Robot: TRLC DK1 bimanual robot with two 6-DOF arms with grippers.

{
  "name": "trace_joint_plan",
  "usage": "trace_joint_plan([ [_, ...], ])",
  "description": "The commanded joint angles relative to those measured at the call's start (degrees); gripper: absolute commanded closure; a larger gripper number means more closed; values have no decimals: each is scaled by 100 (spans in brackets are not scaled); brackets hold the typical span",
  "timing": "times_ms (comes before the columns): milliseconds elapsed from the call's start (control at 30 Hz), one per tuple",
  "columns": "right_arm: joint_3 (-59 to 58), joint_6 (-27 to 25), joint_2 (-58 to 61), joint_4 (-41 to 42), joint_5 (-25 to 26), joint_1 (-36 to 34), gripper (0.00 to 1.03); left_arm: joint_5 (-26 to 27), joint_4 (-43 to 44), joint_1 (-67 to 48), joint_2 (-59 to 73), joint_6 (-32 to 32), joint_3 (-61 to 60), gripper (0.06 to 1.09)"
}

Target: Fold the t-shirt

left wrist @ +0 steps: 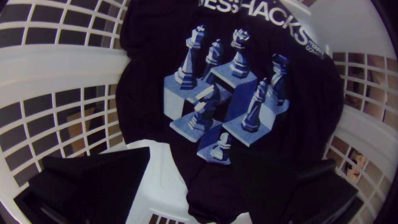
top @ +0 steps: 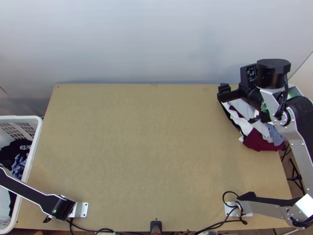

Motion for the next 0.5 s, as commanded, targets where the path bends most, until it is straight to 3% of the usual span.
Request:
trace_joint_plan([
  [0,-15,-58,32,-6,2,110,5,-576,247,70,390,-49,155,15],
  [467,-33,-85,6,-14,2,180,5,-866,713,202,900,-31,181,15],
])
